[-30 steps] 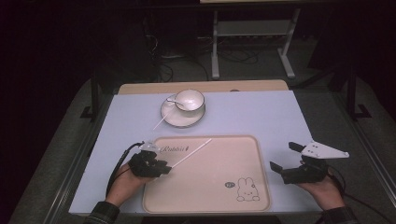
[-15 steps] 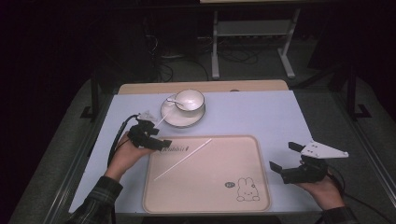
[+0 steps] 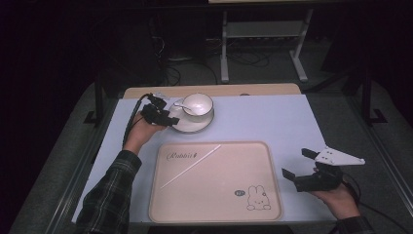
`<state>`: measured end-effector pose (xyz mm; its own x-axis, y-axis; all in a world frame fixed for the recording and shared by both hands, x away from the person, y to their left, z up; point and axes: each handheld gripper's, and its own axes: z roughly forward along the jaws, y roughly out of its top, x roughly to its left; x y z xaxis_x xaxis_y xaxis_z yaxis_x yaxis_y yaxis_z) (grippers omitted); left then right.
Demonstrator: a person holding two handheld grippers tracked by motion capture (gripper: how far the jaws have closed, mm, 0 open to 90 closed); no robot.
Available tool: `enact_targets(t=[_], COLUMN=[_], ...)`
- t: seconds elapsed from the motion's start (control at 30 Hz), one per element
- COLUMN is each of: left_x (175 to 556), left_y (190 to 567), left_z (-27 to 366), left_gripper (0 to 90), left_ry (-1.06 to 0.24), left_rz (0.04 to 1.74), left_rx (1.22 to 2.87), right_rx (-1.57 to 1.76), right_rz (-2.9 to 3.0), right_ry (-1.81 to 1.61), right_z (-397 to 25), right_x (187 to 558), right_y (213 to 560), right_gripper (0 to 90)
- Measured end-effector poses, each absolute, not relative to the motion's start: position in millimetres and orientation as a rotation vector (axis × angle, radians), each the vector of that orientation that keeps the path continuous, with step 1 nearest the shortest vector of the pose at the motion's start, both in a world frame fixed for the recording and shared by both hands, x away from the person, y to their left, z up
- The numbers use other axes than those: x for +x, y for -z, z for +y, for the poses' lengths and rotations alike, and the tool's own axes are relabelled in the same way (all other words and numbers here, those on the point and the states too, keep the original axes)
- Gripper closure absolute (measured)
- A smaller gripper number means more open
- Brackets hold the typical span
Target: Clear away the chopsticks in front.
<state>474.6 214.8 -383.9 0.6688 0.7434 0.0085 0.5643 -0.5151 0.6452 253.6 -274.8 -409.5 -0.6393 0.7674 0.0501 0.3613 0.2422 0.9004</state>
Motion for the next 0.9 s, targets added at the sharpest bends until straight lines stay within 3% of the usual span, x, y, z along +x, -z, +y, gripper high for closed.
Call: enact_targets(t=[0.37,0.9], left_x=[508.6,516.5], left_y=[404.7,421.2], left_z=[207.1,195.2], left_gripper=[59.5,82.9], left_ry=[-0.346,-0.383], left_rz=[1.084,1.133], left_rx=[2.270,2.270], right_rx=[1.042,1.040], right_rz=[2.111,2.112], right_ry=[-1.376,-1.378], right_z=[-279.2,-279.1], right_x=[252.9,252.7], right_y=[410.2,409.6], right_gripper=[0.0,0.0])
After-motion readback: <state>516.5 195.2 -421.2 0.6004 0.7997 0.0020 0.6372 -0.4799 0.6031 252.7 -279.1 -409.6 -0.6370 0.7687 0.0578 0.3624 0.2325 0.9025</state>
